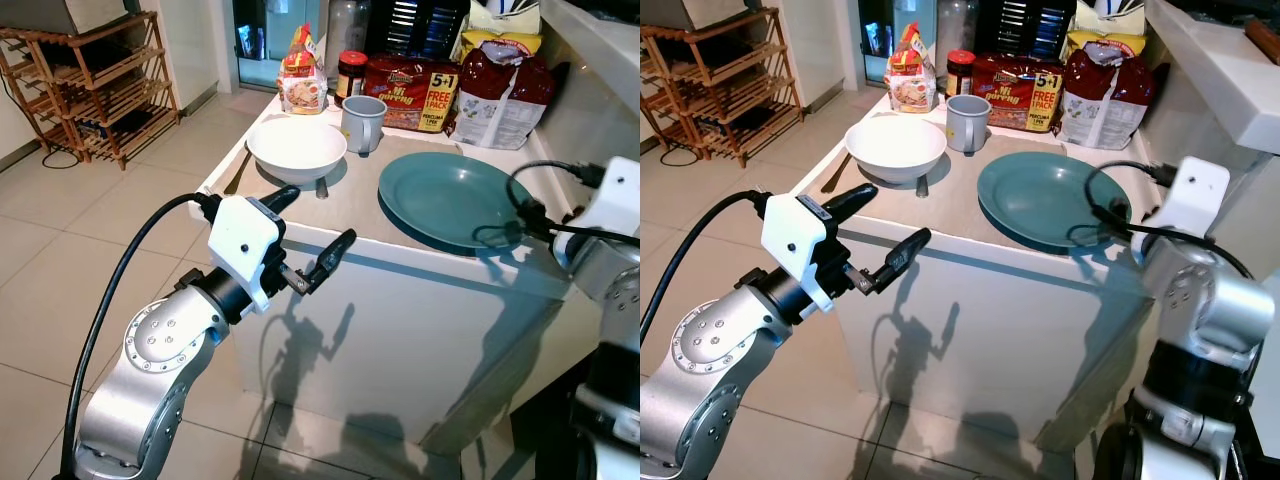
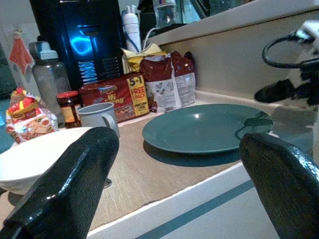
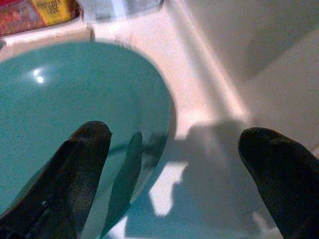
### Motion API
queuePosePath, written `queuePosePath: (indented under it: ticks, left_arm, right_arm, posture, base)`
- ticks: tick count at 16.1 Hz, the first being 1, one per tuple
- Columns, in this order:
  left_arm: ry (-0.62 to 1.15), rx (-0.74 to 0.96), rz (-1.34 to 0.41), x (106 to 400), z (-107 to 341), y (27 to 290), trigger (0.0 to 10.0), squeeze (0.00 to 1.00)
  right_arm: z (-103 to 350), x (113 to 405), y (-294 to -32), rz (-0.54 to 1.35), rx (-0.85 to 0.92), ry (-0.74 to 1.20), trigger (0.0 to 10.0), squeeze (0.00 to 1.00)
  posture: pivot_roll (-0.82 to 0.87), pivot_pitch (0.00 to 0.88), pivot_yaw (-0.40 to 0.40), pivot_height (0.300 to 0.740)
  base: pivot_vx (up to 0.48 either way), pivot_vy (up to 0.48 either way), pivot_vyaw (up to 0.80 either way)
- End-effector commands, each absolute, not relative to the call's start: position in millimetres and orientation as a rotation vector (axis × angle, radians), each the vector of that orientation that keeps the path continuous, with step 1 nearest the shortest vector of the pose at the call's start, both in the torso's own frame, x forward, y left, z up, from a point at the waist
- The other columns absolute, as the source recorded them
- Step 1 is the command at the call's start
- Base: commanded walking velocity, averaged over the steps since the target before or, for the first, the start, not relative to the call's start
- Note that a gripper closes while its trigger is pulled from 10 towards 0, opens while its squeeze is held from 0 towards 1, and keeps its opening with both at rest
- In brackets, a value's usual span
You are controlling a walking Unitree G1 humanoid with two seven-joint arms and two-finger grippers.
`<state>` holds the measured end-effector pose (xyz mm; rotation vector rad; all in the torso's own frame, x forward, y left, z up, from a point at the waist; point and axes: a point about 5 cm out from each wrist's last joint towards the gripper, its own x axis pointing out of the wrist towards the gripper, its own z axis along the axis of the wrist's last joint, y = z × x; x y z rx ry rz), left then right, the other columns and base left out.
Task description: Setting the table
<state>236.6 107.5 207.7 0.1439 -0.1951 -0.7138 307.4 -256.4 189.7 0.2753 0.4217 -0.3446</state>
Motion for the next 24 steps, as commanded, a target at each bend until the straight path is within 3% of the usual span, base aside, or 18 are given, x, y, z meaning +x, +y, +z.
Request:
queuePosePath:
  ticks: [1,3,7,11,12,13,14,24]
  left_arm:
    - [-0.196,0.146,-0.739,234,209,105,10.0,0.0]
    - [-0.189,0.131,-0.784,230,209,102,10.0,0.0]
    - [-0.184,0.12,-0.813,227,208,99,10.0,0.0]
    - [-0.175,0.128,-0.818,226,206,99,10.0,0.0]
    - [-0.174,0.127,-0.82,225,205,99,10.0,0.0]
    - [-0.173,0.126,-0.821,225,205,99,10.0,0.0]
    - [-0.172,0.121,-0.826,225,205,98,10.0,0.0]
    - [-0.121,0.075,-0.869,218,199,96,10.0,0.0]
  right_arm:
    - [189,310,-259,-0.323,0.327,0.44,10.0,0.0]
    - [172,317,-263,-0.304,0.428,0.517,10.0,0.0]
    - [166,332,-257,-0.198,0.628,0.486,10.0,0.0]
    - [159,339,-242,-0.084,0.677,0.538,10.0,0.0]
    - [159,340,-242,-0.08,0.679,0.541,4.8,0.0]
    - [159,341,-242,-0.082,0.682,0.54,3.4,0.0]
    - [158,342,-244,-0.096,0.688,0.55,0.0,0.0]
    - [155,341,-251,-0.108,0.677,0.565,0.0,0.0]
  posture:
    - [0.01,0.0,-0.07,0.74]
    - [0.02,0.0,-0.072,0.74]
    - [0.02,0.0,-0.07,0.74]
    - [0.02,0.0,-0.071,0.74]
    - [0.02,0.0,-0.071,0.74]
    - [0.02,0.0,-0.071,0.74]
    - [0.02,0.0,-0.074,0.74]
    - [0.02,0.0,-0.07,0.74]
  base:
    - [0.0,0.0,0.0]
    - [0.0,0.0,0.0]
    - [0.0,0.0,0.0]
    - [0.0,0.0,0.0]
    - [0.0,0.0,0.0]
    - [0.0,0.0,0.0]
    - [0.0,0.0,0.0]
    - [0.0,0.0,0.0]
